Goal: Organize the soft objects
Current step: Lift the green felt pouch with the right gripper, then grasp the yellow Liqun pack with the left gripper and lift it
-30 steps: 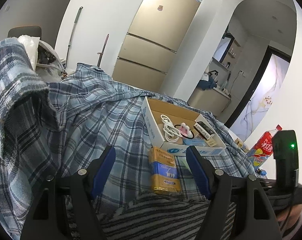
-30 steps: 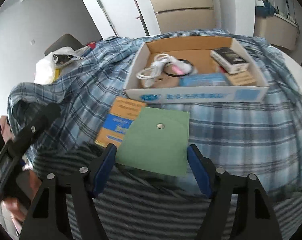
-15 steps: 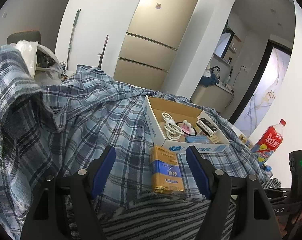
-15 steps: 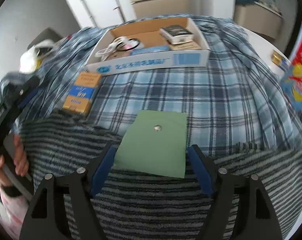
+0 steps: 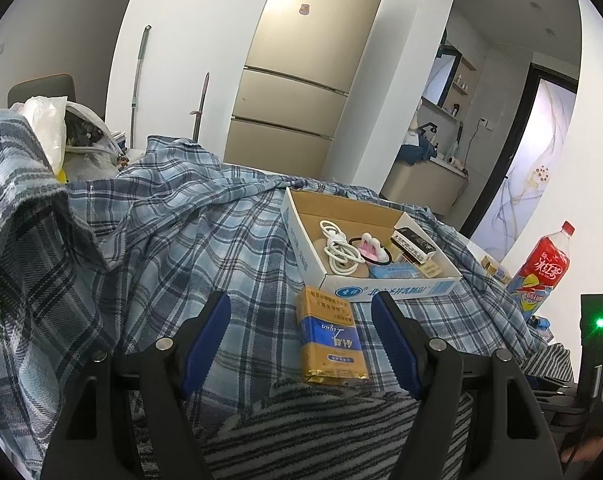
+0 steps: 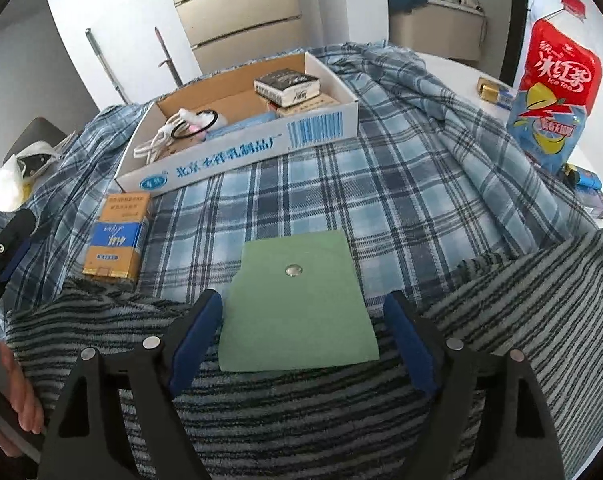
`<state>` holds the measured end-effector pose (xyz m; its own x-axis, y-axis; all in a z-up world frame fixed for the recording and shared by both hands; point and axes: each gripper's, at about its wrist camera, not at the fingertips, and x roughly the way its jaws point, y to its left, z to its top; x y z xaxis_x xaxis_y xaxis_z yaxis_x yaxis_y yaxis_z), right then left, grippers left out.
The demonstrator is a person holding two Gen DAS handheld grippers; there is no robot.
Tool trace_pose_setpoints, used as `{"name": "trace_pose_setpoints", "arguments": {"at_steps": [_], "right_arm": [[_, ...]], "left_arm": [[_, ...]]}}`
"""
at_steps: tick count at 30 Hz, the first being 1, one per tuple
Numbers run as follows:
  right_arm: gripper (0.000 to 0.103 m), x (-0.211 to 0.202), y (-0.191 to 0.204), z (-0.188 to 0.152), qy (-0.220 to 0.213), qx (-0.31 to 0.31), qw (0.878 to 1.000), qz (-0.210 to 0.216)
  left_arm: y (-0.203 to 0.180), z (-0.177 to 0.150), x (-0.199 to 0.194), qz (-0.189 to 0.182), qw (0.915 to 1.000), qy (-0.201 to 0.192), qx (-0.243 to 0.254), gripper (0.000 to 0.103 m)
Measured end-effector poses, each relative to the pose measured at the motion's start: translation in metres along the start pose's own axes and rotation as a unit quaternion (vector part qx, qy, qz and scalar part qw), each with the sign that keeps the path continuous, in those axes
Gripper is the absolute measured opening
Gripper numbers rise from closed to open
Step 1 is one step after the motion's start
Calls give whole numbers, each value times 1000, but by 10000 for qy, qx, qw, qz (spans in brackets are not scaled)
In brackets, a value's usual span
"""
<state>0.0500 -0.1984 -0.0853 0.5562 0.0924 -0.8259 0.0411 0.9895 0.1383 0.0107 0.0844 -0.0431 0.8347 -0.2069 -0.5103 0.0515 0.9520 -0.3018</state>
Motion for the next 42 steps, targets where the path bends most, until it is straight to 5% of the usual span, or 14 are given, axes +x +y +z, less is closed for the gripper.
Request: {"name": "trace_pose_setpoints", "arguments": {"at_steps": [2,4,7,13,26,30,34,42], "right_arm": [[82,3,4,-1,55,-181,9998,-10],[69,8,10,-1,216,-535,9983,-39],[69,2,10,1,184,-832,9963,-46],[69,-24,-7,18,-611,-968,9934,-101],[69,-51,-24,38,-2294,-1268,9649,-167],[69,-46,-31,36,-2298,-1139,9664,184],[69,-42,-31,36,-2222,-1137,9680,249],[69,-34,-20,31,-2153,-1436,9659,62]], "left_arm": [[0,0,1,-5,10000,24,25,75],[-5,0,3,9,9998,148,141,75],[-21,-1,8,30,9978,374,550,75],[-65,-8,15,260,9879,746,1336,75],[-81,-10,52,698,9819,1258,1230,75],[-75,-12,73,1045,9727,1735,1135,75],[-69,-17,90,917,9671,2153,998,75],[-70,-25,93,891,9659,2191,1050,60]]}}
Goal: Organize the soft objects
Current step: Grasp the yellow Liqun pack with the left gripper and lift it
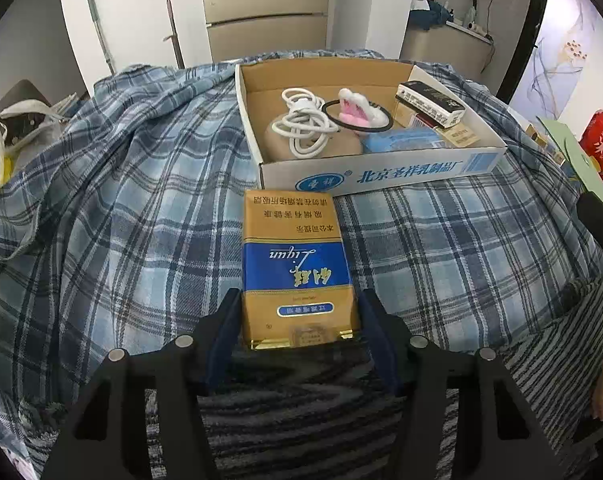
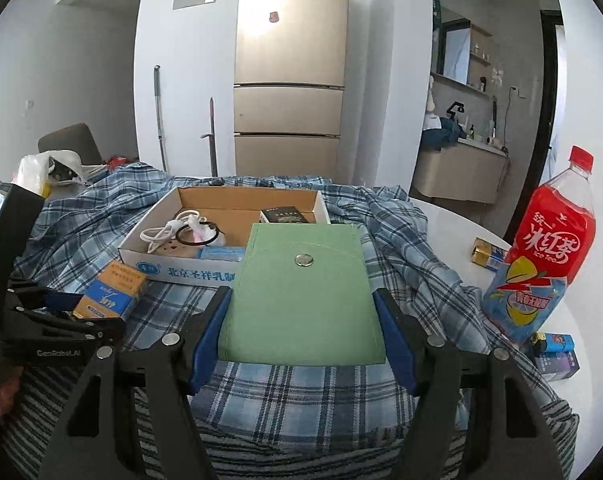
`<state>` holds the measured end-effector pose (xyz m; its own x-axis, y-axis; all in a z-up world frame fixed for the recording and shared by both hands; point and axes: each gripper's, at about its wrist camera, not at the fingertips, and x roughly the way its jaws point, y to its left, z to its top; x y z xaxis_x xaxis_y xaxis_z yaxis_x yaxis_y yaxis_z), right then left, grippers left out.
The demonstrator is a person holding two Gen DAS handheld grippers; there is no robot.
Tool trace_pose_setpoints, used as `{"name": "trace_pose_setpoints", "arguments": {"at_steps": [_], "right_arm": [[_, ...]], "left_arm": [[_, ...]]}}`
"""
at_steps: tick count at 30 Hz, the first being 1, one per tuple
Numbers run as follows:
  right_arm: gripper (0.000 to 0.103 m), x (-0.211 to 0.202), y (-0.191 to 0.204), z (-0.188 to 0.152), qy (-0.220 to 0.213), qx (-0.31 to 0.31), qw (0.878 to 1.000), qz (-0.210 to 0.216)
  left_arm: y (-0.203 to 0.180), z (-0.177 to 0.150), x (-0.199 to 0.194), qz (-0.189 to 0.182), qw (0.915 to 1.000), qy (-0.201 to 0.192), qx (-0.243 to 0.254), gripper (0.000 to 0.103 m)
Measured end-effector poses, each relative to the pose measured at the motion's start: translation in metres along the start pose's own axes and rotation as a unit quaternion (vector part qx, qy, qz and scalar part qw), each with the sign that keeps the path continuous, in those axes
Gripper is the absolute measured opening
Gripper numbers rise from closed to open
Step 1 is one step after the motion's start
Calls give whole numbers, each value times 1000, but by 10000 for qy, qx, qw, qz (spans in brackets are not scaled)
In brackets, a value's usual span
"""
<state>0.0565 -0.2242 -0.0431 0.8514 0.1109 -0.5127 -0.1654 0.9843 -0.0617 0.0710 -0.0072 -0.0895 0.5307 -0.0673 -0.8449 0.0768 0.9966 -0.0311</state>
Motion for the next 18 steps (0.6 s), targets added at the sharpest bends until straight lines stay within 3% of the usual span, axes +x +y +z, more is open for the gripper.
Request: {"name": "trace_pose_setpoints", "arguments": {"at_steps": [4,11,13,18], "right_arm": [[69,1,-2,0,33,51,10000,46],[69,-3,-4,-1,-61,96,9999,84],[69,-5,-3,0,-110,83,9998,116],[69,-11,-2,0,-311,72,9993,217]], "left_arm": [[0,-1,-8,-23,9997,-251,31,54],[12,-15,-60,-425,9862,-1588,-209,53],[12,-19,-74,-492,9790,-1970,-188,53],[8,-38,-118,-605,9487,-3104,-9,54]]}}
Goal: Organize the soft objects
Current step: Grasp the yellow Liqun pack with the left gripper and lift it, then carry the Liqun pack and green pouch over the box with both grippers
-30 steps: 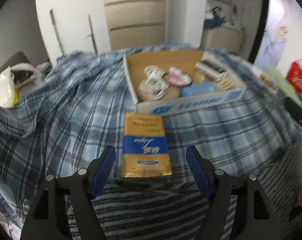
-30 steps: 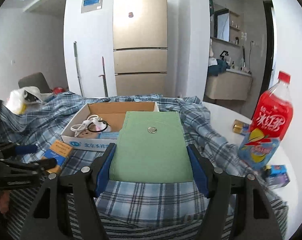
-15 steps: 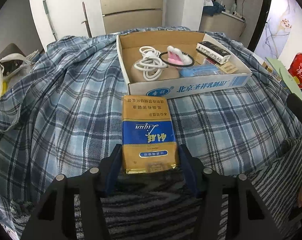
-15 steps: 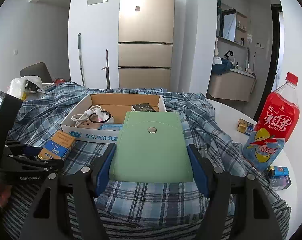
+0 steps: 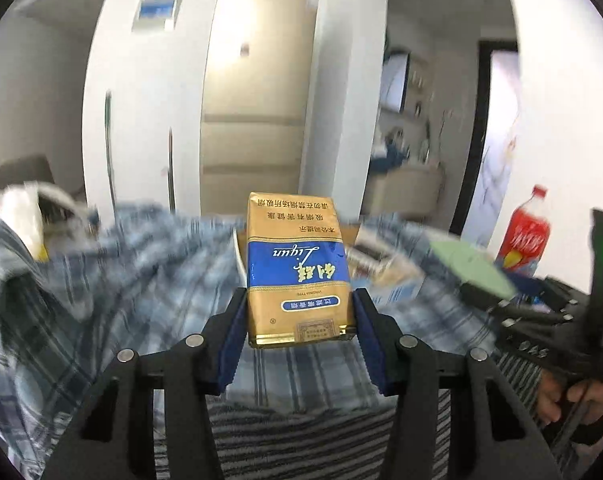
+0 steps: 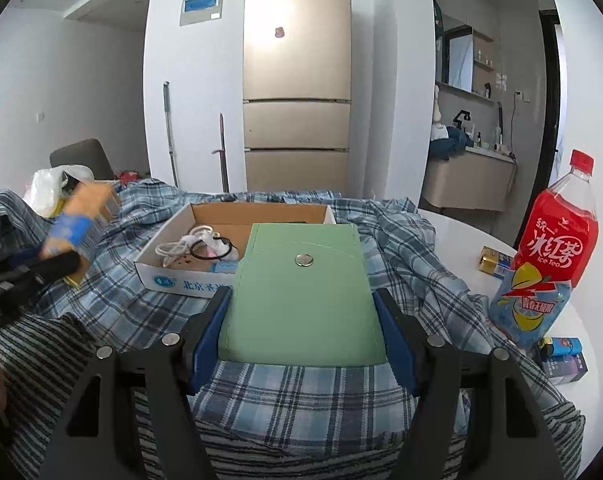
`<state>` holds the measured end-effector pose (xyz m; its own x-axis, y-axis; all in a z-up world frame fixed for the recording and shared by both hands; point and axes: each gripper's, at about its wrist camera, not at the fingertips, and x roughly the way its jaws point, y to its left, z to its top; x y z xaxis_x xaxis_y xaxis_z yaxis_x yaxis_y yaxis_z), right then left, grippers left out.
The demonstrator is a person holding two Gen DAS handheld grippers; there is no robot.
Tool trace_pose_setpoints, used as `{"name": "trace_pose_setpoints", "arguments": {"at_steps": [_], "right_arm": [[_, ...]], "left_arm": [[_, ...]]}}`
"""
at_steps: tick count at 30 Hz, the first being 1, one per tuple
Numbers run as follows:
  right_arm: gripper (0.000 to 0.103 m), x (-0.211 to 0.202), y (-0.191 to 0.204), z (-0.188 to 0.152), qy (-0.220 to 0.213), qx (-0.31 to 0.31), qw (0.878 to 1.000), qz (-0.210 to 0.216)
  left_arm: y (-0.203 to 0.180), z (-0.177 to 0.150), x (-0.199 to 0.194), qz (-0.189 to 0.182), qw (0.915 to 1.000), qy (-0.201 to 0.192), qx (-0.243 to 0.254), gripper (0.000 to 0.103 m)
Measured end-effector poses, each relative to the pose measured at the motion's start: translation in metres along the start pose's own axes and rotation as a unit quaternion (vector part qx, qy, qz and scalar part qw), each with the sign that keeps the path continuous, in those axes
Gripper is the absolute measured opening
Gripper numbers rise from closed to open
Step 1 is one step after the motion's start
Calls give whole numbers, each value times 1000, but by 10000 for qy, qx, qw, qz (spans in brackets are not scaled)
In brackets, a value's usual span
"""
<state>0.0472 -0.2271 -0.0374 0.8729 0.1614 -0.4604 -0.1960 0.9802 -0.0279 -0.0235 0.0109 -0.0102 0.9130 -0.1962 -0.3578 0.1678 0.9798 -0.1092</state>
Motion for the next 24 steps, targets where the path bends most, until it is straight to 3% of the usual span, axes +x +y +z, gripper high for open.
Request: {"name": "trace_pose_setpoints", "arguments": {"at_steps": [6,9,12,15,19,24], "right_arm": [[69,-21,-3,13,-215,176,9993,263],[69,-38,1,33,-380,68,9984,420],[69,-47,7,59,-653,-151,9973,307],[69,-44,6,92,-890,-95,9950,434],[69,-31,5,136,-1061,-204,9913,747],[69,-7,2,174,-1438,-211,9881,500]], "left_arm": [[-12,19,-14,121,9992,-189,328,54],[-20,39,-9,19,9991,-167,395,54],[-28,64,-2,21,9990,-301,338,54],[-38,96,-1,-133,9979,-513,367,55],[-52,136,4,102,9943,-841,647,55],[-41,163,35,155,9949,-947,298,55]]}}
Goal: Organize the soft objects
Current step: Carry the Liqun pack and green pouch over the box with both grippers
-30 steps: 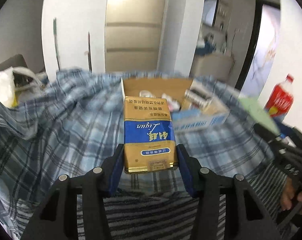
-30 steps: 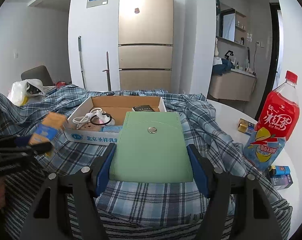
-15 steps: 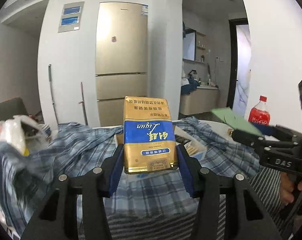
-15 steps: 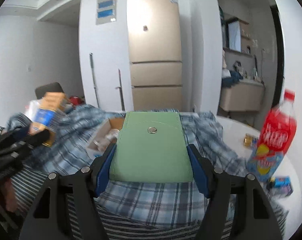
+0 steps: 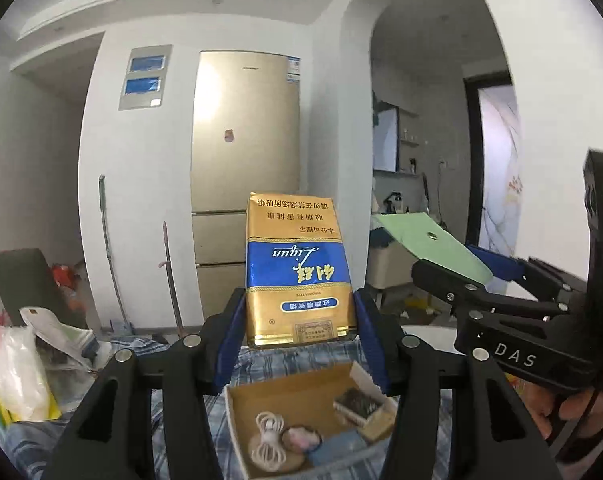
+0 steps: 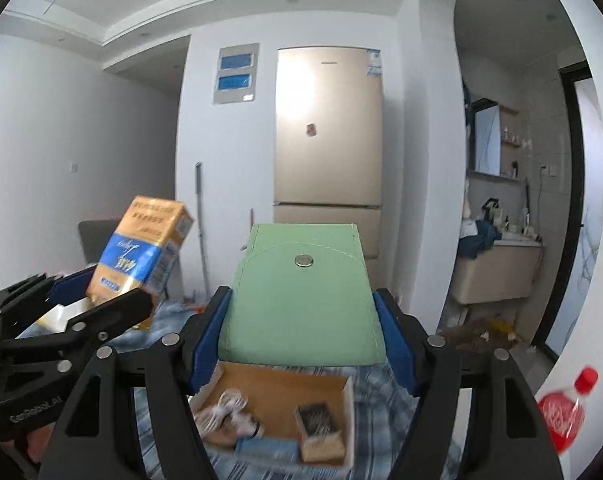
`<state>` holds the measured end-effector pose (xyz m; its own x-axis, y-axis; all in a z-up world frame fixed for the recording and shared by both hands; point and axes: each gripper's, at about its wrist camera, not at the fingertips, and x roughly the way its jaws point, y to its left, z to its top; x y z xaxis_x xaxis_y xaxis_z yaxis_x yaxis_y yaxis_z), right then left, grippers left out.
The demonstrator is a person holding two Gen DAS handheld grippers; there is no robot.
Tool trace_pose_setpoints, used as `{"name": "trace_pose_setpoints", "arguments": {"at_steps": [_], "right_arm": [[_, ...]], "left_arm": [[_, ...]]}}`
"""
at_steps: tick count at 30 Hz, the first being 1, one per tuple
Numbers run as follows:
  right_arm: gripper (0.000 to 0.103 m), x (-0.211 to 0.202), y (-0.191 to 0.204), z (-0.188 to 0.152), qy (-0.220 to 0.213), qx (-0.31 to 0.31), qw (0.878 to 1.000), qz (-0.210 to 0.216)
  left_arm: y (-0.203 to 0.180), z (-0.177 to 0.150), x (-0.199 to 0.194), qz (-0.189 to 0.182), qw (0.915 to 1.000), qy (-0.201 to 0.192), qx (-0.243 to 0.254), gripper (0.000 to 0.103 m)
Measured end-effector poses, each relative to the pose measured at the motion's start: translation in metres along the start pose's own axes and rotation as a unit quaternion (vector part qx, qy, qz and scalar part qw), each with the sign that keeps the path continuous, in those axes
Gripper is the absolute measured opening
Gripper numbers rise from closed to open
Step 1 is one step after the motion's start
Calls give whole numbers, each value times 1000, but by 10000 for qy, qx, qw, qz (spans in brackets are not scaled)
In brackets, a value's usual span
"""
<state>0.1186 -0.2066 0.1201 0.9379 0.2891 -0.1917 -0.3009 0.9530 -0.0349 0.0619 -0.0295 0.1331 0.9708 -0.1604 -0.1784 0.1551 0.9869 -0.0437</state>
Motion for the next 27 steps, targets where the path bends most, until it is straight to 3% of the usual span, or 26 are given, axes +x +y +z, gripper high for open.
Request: {"name": "trace_pose_setpoints", "arguments": {"at_steps": [6,14,18,20,23,27], "right_arm": [[69,41,-6,-15,70,51,9993,-375],[69,86,-12,-62,601,292,9977,-146],[69,106,-19,-84,879,343,9954,-148],[69,114,-21,-94,1072,369,9935,-131],[69,123,-23,-106,1302,393,9907,-39],[69,128,-21,-117,1496,413,9879,21]], "left_arm": [[15,-20,47,129,9992,280,-251,55],[35,-71,90,48,9967,691,-415,55],[35,-96,108,139,9946,1001,-216,55],[36,-110,119,-7,9911,1304,-251,55],[32,-123,131,238,9862,1632,-136,55],[36,-136,147,41,9771,2100,-343,55]]}}
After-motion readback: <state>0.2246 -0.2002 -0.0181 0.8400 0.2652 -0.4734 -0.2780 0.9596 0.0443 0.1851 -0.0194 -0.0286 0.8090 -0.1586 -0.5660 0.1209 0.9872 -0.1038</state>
